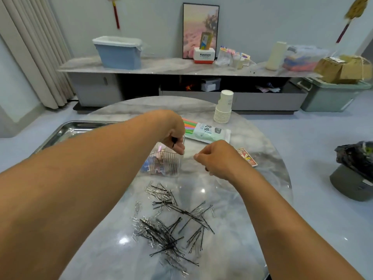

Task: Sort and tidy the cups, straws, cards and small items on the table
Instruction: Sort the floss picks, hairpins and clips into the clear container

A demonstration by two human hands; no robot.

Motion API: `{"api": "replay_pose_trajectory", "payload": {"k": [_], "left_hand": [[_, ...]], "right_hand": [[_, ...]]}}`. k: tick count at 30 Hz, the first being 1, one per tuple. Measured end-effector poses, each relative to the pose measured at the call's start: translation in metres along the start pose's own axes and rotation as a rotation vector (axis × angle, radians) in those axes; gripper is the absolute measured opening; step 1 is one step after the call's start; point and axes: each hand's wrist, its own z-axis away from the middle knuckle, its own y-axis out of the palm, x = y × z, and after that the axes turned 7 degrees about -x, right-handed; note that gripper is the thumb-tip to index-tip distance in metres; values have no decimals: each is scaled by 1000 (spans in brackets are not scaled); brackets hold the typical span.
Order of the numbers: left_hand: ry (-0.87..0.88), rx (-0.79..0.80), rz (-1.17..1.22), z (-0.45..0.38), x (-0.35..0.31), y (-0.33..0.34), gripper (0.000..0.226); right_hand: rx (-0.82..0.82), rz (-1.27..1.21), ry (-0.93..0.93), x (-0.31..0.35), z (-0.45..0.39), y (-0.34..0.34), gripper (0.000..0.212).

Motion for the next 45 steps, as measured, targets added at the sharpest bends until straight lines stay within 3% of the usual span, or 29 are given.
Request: {"api": "replay_pose_trajectory", "payload": {"k": [7, 15, 18, 20, 24, 27, 33, 36, 38, 43, 45], "left_hand": [[-12, -90, -316, -14, -10, 1, 30], [24, -69, -266, -14, -3, 23, 38], [161, -172, -309, -5, 10, 24, 20], [329, -316, -386, 6, 26, 24, 20], [651, -528, -200, 40, 87, 37, 25], [636, -362, -340, 56, 145, 51, 21], [460, -110, -566, 61, 194, 57, 97], [468, -28, -662, 61, 205, 58, 109], [490, -47, -658, 59, 207, 58, 95], [483, -188, -468, 49, 206, 63, 28], [502, -223, -454, 47, 206, 65, 14]], "right_hand": [[70, 145, -5, -6, -4, -5, 32], [237, 421, -90, -17, -14, -1, 28], [469, 483, -108, -30, -9, 8, 45], [563, 552, -97, -39, -4, 21, 64], [537, 673, -168, -47, 3, 44, 92], [496, 719, -230, -47, 13, 57, 93], [486, 775, -268, -40, 28, 68, 101], [479, 798, -299, -39, 34, 70, 92], [473, 785, -306, -39, 34, 69, 79], [398, 707, -344, -42, 31, 69, 28], [363, 705, -331, -42, 31, 71, 23]]}}
